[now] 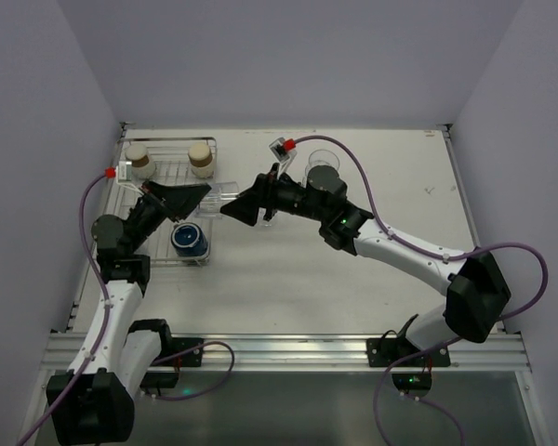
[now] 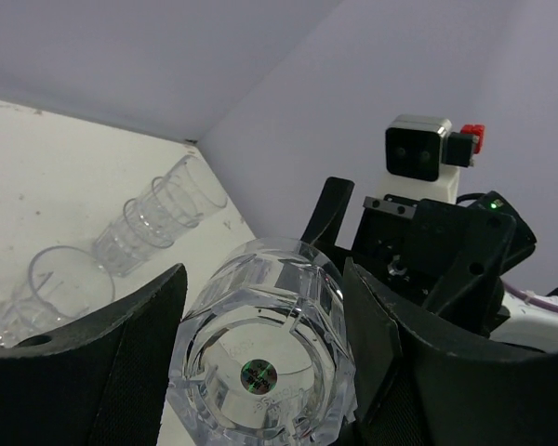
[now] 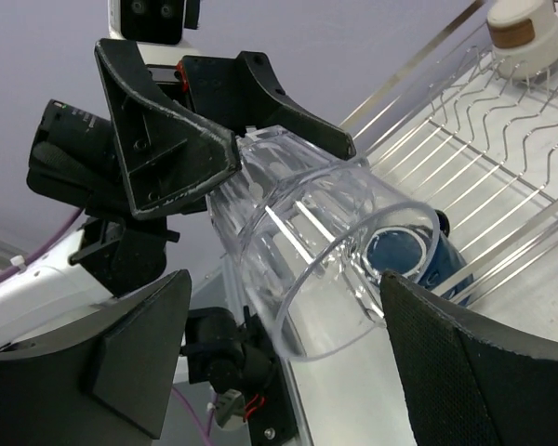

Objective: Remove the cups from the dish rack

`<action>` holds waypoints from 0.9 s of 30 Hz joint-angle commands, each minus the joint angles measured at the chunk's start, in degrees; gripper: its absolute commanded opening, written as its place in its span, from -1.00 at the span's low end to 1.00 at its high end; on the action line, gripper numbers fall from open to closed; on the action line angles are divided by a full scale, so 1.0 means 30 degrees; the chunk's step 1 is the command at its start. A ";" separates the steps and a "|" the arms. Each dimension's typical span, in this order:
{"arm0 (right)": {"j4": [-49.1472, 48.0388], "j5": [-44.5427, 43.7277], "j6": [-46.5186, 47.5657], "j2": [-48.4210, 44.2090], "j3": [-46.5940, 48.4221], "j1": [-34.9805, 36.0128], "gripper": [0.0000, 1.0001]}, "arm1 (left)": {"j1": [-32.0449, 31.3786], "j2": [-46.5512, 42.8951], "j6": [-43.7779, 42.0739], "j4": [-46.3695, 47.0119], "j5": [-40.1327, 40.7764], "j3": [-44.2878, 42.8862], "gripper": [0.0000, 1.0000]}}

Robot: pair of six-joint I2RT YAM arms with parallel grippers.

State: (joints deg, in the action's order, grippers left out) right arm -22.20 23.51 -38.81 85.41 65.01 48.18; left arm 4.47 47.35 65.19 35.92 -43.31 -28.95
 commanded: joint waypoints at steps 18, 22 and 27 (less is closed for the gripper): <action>-0.2953 0.2508 -0.1138 -0.0400 0.0358 -0.0094 -1.00 | -0.1959 -0.1076 -0.5252 -0.6564 0.2761 -0.3759 0.76; 0.4940 -0.0125 0.2469 -0.0491 0.2636 -0.0153 -1.00 | -0.1959 -0.1662 -1.0994 -1.3192 0.7485 -0.6840 0.92; 1.3380 -0.3607 0.6480 0.1698 0.6534 -0.0503 -1.00 | -0.1959 -0.2189 -1.3434 -1.6162 0.9425 -0.6642 0.96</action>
State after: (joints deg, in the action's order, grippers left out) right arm -1.21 22.22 -30.81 87.79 75.68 47.55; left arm -1.28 41.01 35.00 0.25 -21.76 -49.43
